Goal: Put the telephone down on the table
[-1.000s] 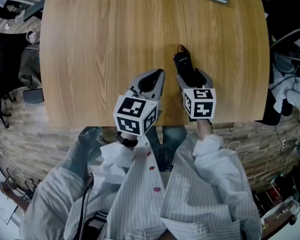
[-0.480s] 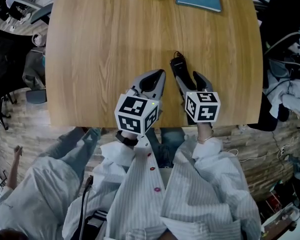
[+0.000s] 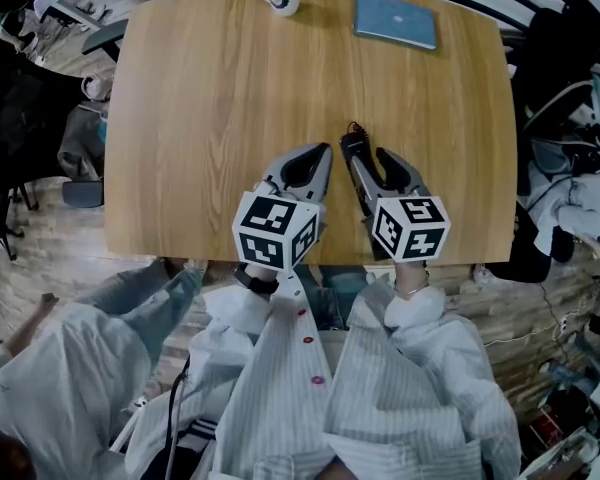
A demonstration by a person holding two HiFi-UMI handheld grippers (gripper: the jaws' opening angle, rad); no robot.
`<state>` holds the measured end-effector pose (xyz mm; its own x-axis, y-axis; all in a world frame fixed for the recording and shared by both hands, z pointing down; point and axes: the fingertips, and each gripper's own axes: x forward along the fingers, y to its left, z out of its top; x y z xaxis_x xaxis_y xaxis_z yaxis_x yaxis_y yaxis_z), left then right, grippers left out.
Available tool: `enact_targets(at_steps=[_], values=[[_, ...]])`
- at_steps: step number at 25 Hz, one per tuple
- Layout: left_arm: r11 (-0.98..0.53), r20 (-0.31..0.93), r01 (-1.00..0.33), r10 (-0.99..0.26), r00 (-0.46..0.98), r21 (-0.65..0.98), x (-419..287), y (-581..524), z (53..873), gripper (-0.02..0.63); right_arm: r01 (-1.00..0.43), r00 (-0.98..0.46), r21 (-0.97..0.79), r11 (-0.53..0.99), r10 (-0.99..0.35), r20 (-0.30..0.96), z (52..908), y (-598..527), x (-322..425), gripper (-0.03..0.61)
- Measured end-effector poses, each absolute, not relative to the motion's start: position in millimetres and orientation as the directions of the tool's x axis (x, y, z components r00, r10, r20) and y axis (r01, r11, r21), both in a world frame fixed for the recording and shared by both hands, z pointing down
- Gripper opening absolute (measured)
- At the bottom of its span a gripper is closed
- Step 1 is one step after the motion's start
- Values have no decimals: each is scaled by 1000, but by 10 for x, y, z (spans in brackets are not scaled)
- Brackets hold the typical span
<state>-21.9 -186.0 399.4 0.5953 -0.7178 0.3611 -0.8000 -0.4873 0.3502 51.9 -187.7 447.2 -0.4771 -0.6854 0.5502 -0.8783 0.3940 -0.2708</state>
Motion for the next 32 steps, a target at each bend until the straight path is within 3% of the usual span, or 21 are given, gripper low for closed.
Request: enact_targets(at_steps=[13,32], values=[[-466,299,-828,-779,551,311,-346,-1860,3594,8,-817,-575,-252,518,-708,410,3738,-1899,237,64],[-479,288,-828,-781,554,293,-282,-1895,3500,8,-784,-620,-236,575,-704,345,3390,-1861,174,38]])
